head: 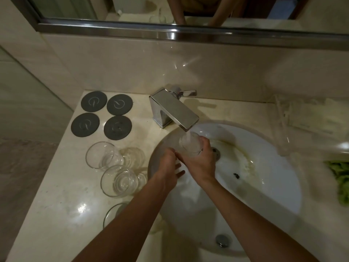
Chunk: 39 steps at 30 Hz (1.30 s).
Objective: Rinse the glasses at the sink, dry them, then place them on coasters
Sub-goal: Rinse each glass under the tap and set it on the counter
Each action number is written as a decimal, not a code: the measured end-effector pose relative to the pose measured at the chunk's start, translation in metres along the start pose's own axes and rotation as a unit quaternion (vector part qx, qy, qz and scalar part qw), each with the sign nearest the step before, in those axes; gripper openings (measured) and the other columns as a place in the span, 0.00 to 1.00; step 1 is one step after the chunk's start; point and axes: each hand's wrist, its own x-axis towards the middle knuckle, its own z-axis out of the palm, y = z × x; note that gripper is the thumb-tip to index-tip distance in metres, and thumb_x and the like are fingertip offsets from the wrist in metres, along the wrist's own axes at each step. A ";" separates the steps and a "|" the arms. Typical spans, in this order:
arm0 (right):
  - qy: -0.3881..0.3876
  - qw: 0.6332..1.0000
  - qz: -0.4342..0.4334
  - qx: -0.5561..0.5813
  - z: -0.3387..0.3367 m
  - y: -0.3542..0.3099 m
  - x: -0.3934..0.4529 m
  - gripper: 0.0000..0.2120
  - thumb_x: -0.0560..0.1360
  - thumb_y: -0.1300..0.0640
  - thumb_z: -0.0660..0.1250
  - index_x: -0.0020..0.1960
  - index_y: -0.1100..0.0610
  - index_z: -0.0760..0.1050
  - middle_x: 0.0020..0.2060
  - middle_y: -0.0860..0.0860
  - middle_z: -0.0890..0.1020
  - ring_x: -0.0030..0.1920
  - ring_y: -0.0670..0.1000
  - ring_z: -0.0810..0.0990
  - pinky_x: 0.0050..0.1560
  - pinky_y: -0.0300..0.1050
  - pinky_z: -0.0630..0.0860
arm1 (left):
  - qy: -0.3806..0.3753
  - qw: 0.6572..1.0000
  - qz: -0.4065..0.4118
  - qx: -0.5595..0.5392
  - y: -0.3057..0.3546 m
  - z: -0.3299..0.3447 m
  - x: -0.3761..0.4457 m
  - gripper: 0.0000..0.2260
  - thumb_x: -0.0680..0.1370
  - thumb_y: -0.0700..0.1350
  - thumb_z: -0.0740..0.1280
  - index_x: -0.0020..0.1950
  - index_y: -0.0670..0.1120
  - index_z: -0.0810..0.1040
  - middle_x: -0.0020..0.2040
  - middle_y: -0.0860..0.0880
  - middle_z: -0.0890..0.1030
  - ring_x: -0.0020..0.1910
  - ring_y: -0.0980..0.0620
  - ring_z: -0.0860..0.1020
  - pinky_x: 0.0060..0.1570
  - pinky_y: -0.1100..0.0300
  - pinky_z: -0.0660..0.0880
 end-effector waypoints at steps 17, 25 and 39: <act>-0.106 0.942 0.198 0.249 -0.001 0.004 0.008 0.32 0.59 0.41 0.82 0.59 0.51 0.80 0.51 0.49 0.86 0.49 0.47 0.84 0.55 0.47 0.81 | 0.059 0.983 0.154 0.076 0.004 0.006 -0.016 0.14 0.82 0.48 0.52 0.60 0.46 0.74 0.57 0.45 0.80 0.54 0.48 0.78 0.52 0.48 0.77; -0.153 0.795 0.406 0.424 -0.002 0.023 -0.002 0.35 0.67 0.35 0.74 0.61 0.61 0.81 0.58 0.59 0.84 0.53 0.54 0.82 0.64 0.50 0.77 | 0.053 0.955 0.214 0.201 -0.002 0.017 -0.017 0.06 0.78 0.51 0.58 0.50 0.49 0.70 0.54 0.39 0.80 0.47 0.45 0.81 0.44 0.51 0.80; -0.116 0.915 0.184 0.340 -0.008 0.019 -0.004 0.18 0.78 0.69 0.65 0.63 0.55 0.68 0.55 0.54 0.74 0.49 0.50 0.78 0.41 0.40 0.82 | 0.010 0.934 0.095 0.345 -0.003 0.016 -0.020 0.23 0.78 0.60 0.58 0.64 0.45 0.75 0.62 0.45 0.75 0.56 0.48 0.75 0.52 0.52 0.75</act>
